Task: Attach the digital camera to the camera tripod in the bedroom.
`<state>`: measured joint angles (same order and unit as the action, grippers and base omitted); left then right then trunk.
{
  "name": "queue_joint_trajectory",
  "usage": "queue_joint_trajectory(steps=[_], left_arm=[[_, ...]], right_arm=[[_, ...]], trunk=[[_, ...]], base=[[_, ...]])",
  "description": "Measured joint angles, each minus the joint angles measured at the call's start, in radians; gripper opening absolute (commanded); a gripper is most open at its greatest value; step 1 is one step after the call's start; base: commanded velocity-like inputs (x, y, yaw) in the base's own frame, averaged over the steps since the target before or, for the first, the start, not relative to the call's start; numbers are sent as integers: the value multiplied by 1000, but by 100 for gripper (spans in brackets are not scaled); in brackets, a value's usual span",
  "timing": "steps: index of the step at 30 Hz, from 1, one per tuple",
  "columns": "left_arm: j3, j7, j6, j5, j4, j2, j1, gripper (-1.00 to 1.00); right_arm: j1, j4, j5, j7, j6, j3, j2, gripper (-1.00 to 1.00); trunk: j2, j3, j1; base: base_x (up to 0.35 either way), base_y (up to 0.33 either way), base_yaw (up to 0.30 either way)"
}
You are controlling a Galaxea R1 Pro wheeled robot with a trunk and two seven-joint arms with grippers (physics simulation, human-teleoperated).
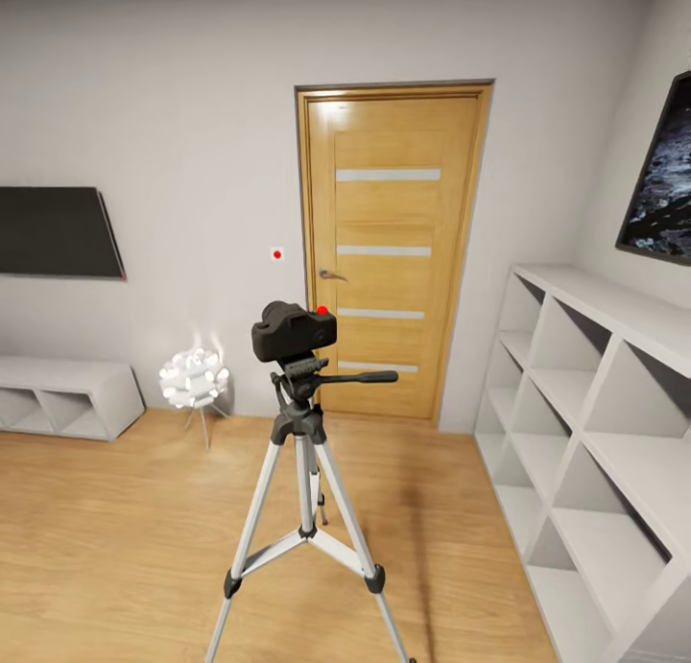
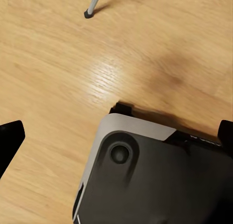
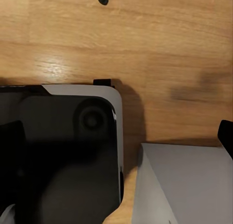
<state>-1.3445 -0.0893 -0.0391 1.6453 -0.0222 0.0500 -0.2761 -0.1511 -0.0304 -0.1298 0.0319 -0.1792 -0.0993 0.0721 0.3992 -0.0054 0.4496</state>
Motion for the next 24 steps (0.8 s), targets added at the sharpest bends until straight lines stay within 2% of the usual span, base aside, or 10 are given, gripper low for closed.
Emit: queue_joint_trajectory(steps=[24], left_arm=[[0, 2, -1, 6, -7, -2, 0, 100]], right_arm=[[0, 0, -1, 0, 0, -1, 0, 100]], trunk=[[0, 39, 0]], base=[[0, 0, 0]])
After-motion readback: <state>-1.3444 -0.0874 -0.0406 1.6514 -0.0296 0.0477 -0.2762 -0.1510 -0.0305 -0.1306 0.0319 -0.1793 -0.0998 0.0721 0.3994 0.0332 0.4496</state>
